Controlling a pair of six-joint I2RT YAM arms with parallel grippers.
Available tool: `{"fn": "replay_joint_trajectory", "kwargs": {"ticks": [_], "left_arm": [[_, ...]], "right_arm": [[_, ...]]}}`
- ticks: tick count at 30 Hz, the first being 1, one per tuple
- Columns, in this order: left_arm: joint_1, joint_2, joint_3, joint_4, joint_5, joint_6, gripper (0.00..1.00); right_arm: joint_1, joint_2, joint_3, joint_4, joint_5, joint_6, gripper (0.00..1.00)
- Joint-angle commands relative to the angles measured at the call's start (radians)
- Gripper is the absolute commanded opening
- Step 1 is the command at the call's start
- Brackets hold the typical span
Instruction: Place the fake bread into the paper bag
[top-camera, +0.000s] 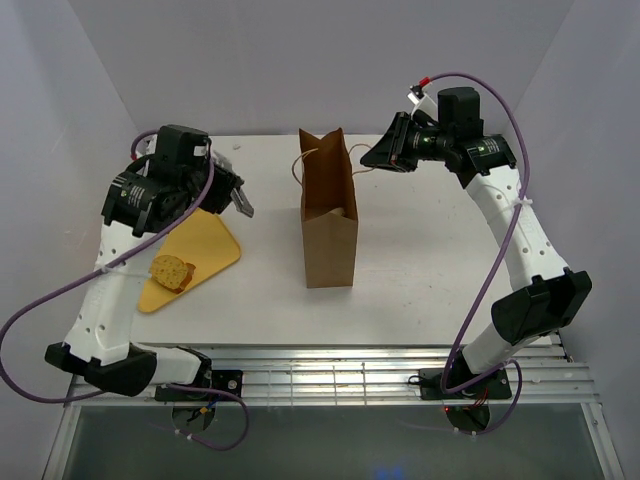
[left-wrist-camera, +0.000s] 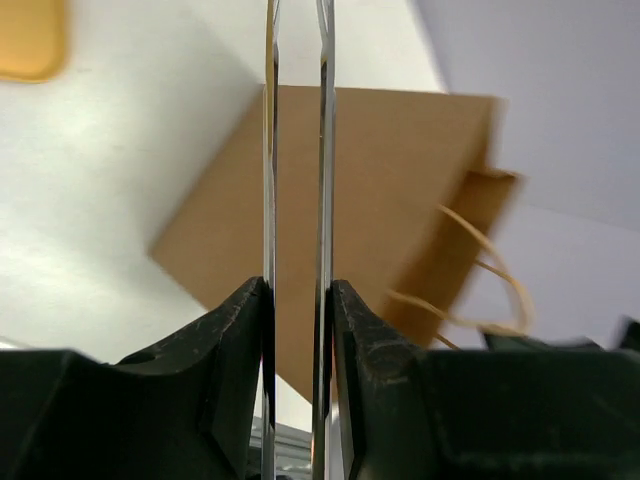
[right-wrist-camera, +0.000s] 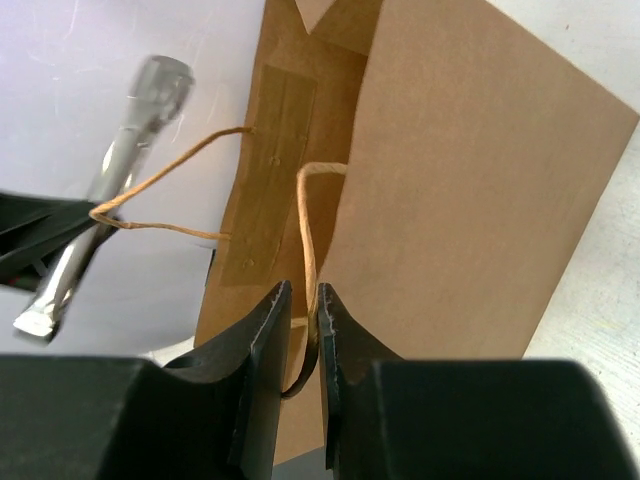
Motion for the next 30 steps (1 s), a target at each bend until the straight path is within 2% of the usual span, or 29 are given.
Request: {"fn": "replay_joint_trajectory", "kwargs": {"ticks": [1,5,13,17,24,30], "left_arm": [[0.113,-0.047,-0.099,-0.118,0.095,0.090,0.41],[0.219,-0.085,-0.238,-0.119,0.143,0.185,0.40],[0.336,-0.061,-0.429,-0.119,0.077,0.402,0.38],[0.358,-0.027,-0.459,-0.121,0.008,0.513,0.38],[0.374,0.073,-0.473,-0.122,-0.079,0.581,0.38],[0.410,0.080,-0.519,-0.121,-0.101,0.598,0.41]], "right_arm": [[-0.001,-0.015,-0.032,0.043,-0.032,-0.003,0.23],[-0.002,-0.027,-0.069,0.072,-0.038,0.012,0.23],[-0.002,-0.052,-0.129,0.135,-0.045,0.044,0.23],[-0.002,-0.072,-0.154,0.158,-0.044,0.050,0.23],[-0.001,-0.084,-0.183,0.190,-0.053,0.067,0.24],[-0.001,-0.100,-0.209,0.211,-0.055,0.076,0.24]]}}
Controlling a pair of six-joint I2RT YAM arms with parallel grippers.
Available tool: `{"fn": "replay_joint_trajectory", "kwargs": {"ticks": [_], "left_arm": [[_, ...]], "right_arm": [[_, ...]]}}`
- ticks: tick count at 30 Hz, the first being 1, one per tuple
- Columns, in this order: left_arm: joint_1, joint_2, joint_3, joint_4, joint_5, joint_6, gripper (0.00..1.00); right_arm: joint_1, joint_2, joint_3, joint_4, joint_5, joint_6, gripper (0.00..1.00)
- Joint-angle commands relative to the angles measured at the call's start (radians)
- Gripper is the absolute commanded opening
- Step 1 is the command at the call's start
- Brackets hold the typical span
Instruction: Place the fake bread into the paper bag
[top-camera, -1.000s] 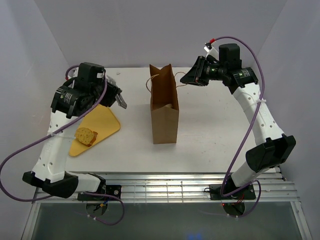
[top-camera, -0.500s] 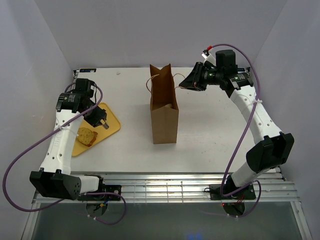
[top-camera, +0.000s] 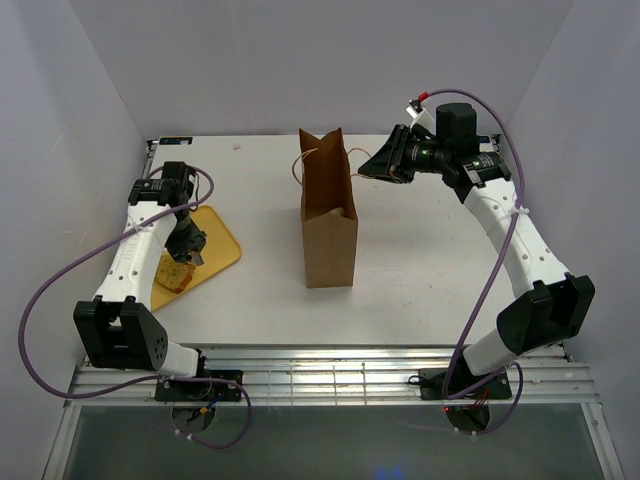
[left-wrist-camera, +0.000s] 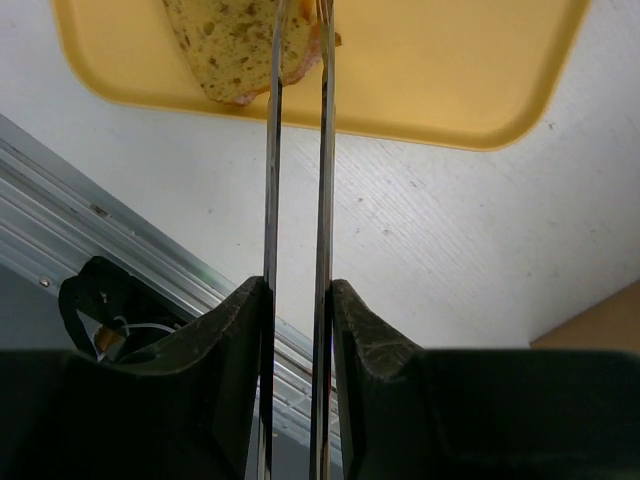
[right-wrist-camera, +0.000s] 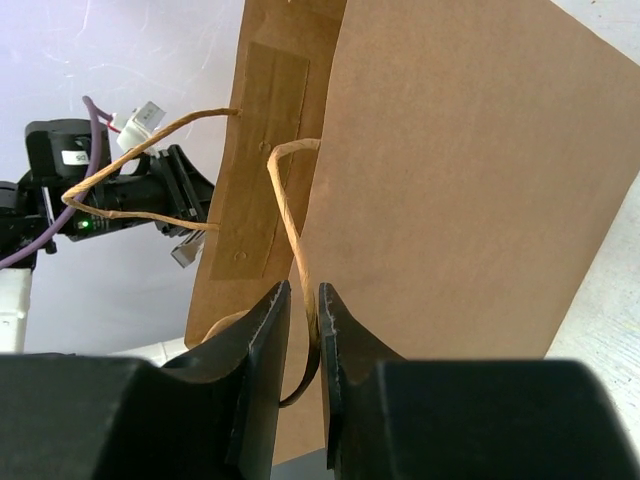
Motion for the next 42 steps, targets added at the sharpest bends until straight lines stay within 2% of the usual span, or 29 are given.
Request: {"fn": "replay_joint_trajectory", "kwargs": {"ticks": [1,8,23,34,42], "left_arm": [[0.031,-0.023,-0.025,-0.053,-0.049,0.036,0.41],[0.053,0.007,-0.024,-0.051,-0.073,0.065,0.46],[0.053,0.050,0.108,-0.051,-0.035,0.065,0.46],[0.053,0.053,0.039,-0.051,-0.018,0.044,0.48],[0.053,0.098,0.073,-0.051,-0.026,0.031,0.50]], "right_arm": [[-0.001,-0.037,-0.017,0.058,-0.023,0.014,0.24],[-0.001,-0.045,-0.030,0.067,-0.020,0.017,0.24],[0.001,-0.048,-0.034,0.072,-0.020,0.020,0.24],[-0.001,-0.045,-0.025,0.066,-0.026,0.011,0.24],[-0.001,-0.048,-0.033,0.064,-0.034,0.003,0.24]]}}
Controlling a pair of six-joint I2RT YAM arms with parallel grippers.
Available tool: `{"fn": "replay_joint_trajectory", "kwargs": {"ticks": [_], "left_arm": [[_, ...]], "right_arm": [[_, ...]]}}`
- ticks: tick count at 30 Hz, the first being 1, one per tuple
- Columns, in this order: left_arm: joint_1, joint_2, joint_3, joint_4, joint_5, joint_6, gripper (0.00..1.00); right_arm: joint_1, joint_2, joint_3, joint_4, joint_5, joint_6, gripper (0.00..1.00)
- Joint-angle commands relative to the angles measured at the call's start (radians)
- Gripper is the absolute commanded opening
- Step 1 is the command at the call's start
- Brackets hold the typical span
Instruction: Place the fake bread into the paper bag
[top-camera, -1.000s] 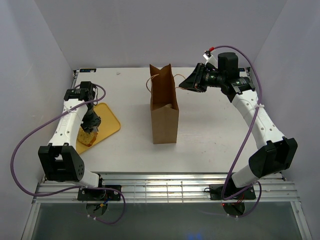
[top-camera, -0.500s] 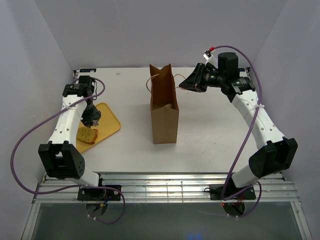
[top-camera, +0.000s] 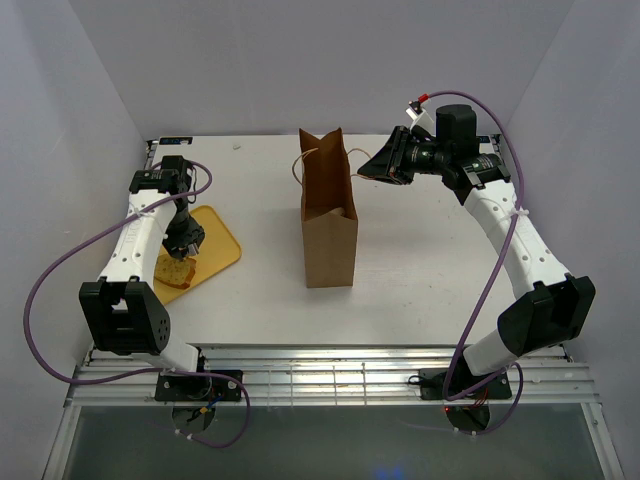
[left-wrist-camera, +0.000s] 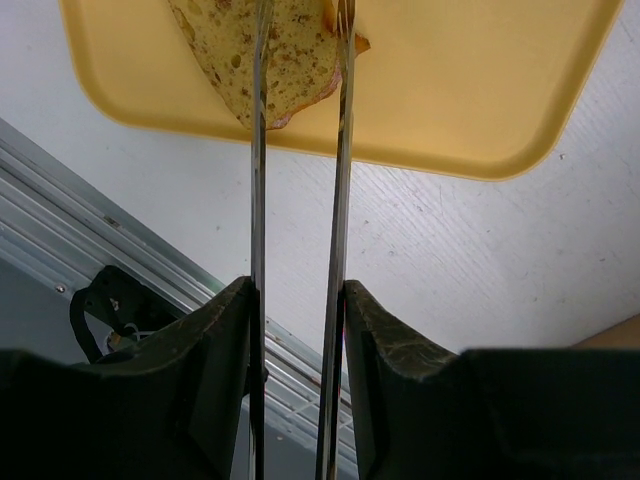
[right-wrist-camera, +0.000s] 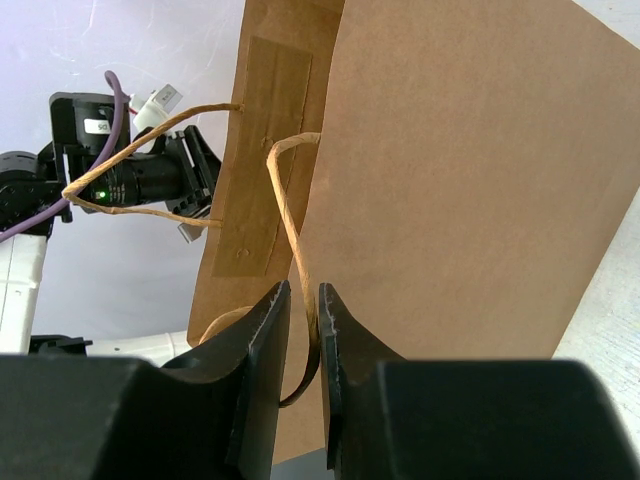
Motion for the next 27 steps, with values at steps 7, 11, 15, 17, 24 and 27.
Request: {"fn": "replay_joint_trajectory", "kwargs": {"ticks": [7,11,15,17,24,27], "left_arm": [[0.006,0.024,0.067,-0.043,0.019,-0.015,0.50],[0.006,0.021,0.061,-0.042,0.042,-0.013,0.50],[0.006,0.018,0.062,-0.042,0.065,0.013,0.51],[0.006,0.014,0.056,-0.042,0.065,0.024,0.51],[0.006,-0.011,0.061,-0.042,0.082,0.050,0.51],[0.006,-0.019,0.073,-0.043,0.088,0.061,0.52]], "right_arm": [[-0.001,-0.032,0.006,0.036,-0.027,-0.014,0.24],[-0.001,-0.028,0.012,0.036,-0.029,-0.015,0.24],[-0.001,-0.028,0.012,0.038,-0.029,-0.015,0.24],[-0.002,-0.025,0.015,0.038,-0.029,-0.014,0.24],[-0.001,-0.022,0.012,0.041,-0.027,-0.011,0.24],[-0.001,-0.023,0.011,0.043,-0.026,-0.009,0.24]]}}
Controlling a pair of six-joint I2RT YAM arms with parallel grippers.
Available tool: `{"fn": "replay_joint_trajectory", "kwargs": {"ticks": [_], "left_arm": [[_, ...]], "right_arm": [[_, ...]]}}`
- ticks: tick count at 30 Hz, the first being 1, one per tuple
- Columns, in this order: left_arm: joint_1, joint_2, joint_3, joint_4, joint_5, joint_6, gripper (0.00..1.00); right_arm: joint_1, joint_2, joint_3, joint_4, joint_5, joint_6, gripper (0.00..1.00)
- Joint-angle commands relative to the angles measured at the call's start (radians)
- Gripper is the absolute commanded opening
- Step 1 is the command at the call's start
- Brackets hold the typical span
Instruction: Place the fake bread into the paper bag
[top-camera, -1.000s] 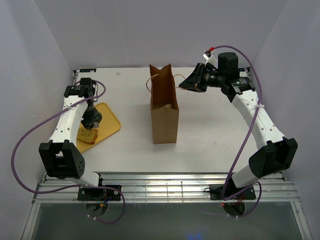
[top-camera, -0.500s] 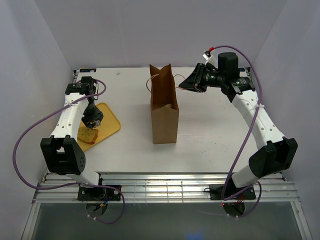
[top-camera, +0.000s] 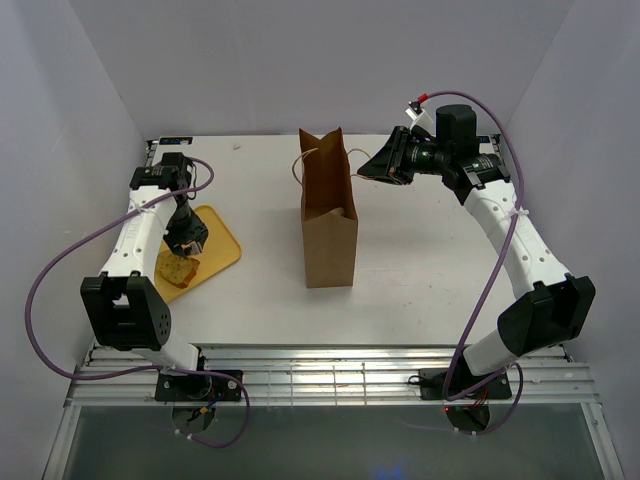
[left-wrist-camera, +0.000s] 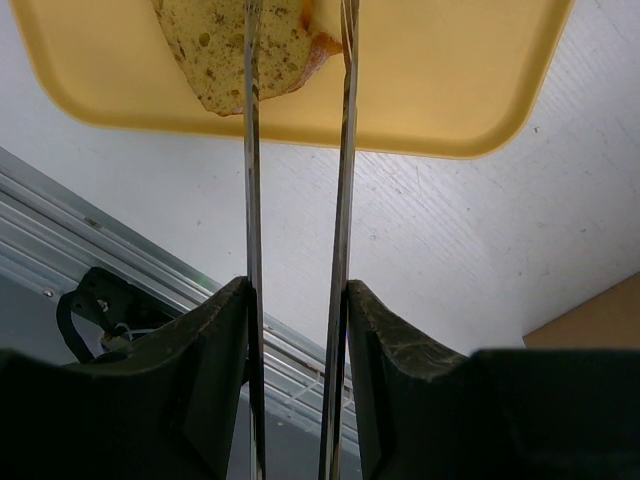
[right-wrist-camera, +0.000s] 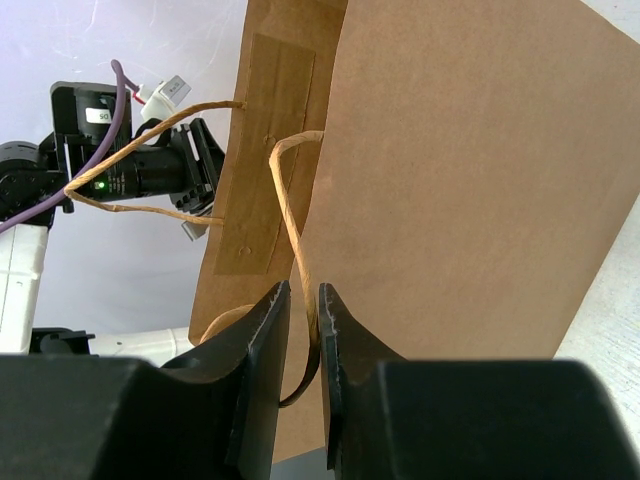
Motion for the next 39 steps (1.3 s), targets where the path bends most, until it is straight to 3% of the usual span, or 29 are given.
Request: {"fn": "replay_joint_trajectory", "kwargs": {"ticks": [1,39], "left_arm": [[0.006,-0.057,0.042,-0.043,0.023,0.026,0.52],[0.006,0.072,0.053,-0.041,-0.083,0.003,0.54]], "right_arm": [[-0.002,-0.023,0.011,0.043,-0.019,-0.009,0.24],[-0.002,-0.002,0.015,0.050,-0.029,-0.013,0.24]]}}
